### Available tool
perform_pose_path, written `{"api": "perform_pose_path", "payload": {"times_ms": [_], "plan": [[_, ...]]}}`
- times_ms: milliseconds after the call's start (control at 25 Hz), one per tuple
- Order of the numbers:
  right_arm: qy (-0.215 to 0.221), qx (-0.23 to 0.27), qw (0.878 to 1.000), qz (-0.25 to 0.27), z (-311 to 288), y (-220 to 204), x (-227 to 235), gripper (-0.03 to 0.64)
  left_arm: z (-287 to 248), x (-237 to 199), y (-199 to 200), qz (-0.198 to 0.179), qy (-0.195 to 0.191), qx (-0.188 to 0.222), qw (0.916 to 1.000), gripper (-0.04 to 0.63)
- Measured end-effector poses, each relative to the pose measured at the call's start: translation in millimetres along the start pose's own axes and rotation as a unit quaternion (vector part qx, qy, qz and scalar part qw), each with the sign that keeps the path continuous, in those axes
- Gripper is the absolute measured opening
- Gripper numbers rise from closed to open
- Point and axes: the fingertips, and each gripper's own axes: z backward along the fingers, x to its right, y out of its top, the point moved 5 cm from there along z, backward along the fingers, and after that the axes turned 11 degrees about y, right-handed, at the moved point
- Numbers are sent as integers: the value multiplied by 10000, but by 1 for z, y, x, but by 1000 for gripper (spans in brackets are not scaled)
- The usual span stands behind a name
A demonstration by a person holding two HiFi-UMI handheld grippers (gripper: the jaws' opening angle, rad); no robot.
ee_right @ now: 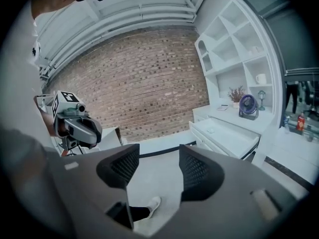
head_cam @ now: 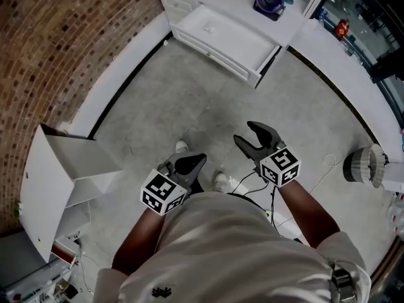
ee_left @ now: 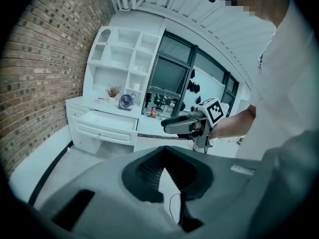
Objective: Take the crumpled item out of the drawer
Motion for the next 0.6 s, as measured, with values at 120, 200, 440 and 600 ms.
{"api": "perform_pose_path", "payload": {"times_ms": [120, 200, 440, 600], "plan": [[-188, -46, 9998, 4, -19, 10, 19, 301, -9, -27, 9, -26, -108, 58, 9999, 6], [-320, -63, 9995, -41, -34, 17, 32, 308, -16, -49, 16, -52, -211, 101, 9997, 6], [-642, -187, 9976, -155, -95, 48, 67, 301, -31, -133, 47, -185, -544, 106, 9983, 6], [-878, -280, 9956, -163, -141, 70, 93, 287, -33, -194, 67, -353, -728, 84, 9967, 6]]}}
